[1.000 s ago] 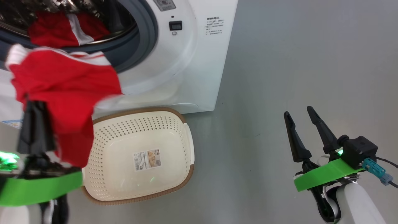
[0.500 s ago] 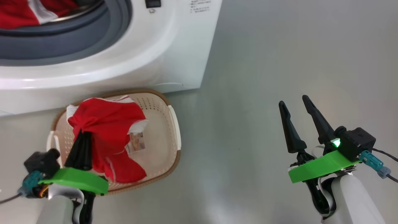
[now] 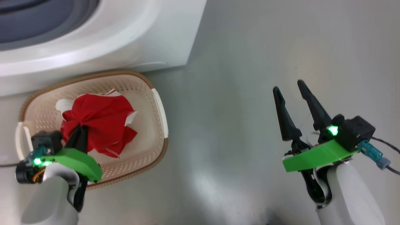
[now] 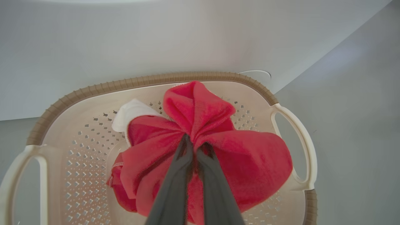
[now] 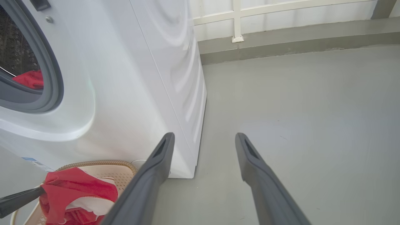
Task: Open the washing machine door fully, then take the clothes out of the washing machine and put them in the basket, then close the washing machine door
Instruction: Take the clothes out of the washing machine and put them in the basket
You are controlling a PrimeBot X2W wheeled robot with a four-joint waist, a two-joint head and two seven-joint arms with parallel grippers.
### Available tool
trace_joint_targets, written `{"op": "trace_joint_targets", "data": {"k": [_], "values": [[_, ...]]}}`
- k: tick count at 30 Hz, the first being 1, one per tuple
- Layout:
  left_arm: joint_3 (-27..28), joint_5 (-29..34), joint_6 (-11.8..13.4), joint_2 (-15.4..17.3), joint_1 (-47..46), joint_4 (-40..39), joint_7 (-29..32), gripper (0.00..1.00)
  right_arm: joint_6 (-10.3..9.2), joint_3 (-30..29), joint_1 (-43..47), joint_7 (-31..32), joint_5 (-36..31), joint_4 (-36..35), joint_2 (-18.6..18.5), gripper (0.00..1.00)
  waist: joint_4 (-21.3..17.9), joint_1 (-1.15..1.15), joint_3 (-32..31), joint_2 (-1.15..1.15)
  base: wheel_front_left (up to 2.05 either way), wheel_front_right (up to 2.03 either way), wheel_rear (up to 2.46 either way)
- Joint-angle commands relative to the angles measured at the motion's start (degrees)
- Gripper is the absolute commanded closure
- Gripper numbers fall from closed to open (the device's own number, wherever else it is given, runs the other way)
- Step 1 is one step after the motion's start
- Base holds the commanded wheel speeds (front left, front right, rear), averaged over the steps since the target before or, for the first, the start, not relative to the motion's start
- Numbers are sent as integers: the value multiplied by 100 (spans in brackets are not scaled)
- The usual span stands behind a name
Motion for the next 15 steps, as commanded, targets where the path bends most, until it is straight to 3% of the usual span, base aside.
{"op": "trace_joint_targets", "data": {"k": [1,15], "values": [[100,49,-16,202,-78,21,-47,100,9,121,-44,-42,-95,-168,37,0,-115,0,232,0,0,0,0],[-494,-204,-16,442,-922,1454,-47,100,9,174,-250,-42,-115,-274,92,0,-346,0,730,0,0,0,0]]}}
